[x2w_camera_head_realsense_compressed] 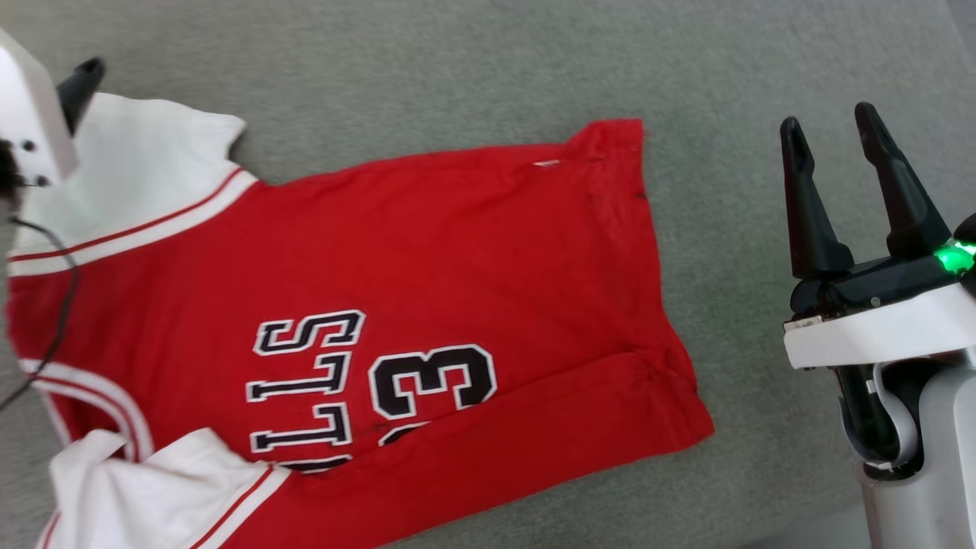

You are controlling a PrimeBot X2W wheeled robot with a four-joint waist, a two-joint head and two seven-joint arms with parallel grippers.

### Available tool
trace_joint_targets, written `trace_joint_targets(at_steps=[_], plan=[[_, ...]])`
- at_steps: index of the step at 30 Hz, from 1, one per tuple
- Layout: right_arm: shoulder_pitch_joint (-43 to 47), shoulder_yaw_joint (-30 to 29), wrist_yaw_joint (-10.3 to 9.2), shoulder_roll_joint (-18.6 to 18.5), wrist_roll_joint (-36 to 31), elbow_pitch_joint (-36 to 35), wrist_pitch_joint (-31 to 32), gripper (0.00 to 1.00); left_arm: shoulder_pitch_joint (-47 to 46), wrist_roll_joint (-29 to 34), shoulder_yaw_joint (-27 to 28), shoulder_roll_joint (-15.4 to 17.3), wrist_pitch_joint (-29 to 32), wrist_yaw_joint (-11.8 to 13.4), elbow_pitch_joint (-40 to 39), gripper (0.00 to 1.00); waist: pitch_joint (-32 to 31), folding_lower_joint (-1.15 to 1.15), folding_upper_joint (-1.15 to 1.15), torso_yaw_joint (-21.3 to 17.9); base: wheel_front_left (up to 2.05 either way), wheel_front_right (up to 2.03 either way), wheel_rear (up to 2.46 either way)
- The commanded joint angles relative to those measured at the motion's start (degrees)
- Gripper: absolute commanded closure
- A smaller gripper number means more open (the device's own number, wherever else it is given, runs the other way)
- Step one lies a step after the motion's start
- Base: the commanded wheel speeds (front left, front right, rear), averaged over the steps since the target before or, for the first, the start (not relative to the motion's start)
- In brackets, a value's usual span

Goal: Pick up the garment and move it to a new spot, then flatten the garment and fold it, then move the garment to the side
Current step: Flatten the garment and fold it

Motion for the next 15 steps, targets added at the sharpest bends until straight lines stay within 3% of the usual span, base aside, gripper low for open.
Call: trace_joint_targets(at_steps=[1,7,12,13,14,15], plan=[[-0.5,0.1,-0.02,0.5,0.1,-0.3,-0.2,0.0,-1.5,-0.8,-0.2,1.1,2.8,-0.3,0.7,0.0,2.2,-0.01,0.0,-2.2,0.0,0.0,0.0],[0.1,0.4,-0.02,1.1,1.5,-0.6,-0.4,0.0,-3.5,-2.2,-1.6,5.0,16.4,2.3,4.7,0.0,5.6,-0.01,0.0,-4.3,0.0,0.0,0.0],[0.2,0.7,-0.02,1.3,2.4,0.3,-0.4,0.0,-0.4,-3.6,-2.7,4.2,21.3,5.2,7.2,0.0,6.9,-0.01,0.0,-5.0,0.0,0.0,0.0],[0.3,0.6,-0.02,1.2,2.7,0.5,-0.2,0.0,0.5,-4.2,-2.6,3.8,21.6,5.6,7.3,0.51,7.0,-0.01,0.0,-5.0,0.0,0.0,0.0],[0.3,0.6,-0.02,1.0,2.8,0.7,0.0,0.0,1.5,-4.7,-2.6,3.2,21.7,5.9,7.3,0.81,6.9,-0.01,0.0,-4.9,0.0,0.0,0.0],[0.2,0.7,-0.02,0.7,3.3,0.9,0.2,0.0,2.3,-5.2,-2.4,2.8,21.6,6.2,7.4,1.0,6.9,-0.01,0.0,-4.9,0.0,0.0,0.0]])
